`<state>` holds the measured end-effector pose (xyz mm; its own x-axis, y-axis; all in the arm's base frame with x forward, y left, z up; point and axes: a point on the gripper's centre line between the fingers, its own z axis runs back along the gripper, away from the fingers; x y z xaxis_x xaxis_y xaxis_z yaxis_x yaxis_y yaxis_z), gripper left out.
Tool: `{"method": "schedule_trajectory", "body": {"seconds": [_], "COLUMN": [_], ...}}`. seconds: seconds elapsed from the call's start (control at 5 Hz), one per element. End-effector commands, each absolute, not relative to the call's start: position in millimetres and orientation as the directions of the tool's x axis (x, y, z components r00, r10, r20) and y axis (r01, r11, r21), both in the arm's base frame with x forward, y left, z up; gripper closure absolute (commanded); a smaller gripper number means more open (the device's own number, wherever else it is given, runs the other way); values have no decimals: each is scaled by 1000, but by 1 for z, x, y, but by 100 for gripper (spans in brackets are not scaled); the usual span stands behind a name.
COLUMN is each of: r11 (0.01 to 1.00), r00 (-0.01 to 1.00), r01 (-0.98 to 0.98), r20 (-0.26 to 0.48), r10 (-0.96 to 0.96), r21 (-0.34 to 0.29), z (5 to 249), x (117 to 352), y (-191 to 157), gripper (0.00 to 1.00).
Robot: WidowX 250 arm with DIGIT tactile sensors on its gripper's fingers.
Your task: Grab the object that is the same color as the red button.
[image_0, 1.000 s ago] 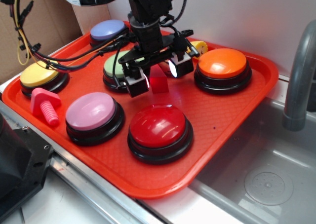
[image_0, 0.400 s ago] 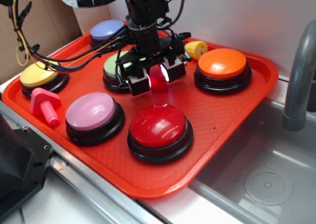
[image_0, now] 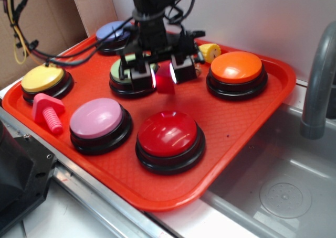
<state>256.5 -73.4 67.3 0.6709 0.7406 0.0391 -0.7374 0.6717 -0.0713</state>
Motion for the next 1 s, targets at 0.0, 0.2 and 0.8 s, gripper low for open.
{"method": "schedule_trajectory", "body": {"seconds": [0.0, 0.2, 0.8], "r11": [929, 981, 998], "r00": [931, 990, 989], "r01": [-364, -139, 17], "r20": [0, 18, 147], "r10": [365, 143, -9], "r21": [-66, -132, -55], "z": [139, 151, 174], "x": [252, 247, 227], "y": [-81, -88, -96], "gripper": [100, 100, 100]}}
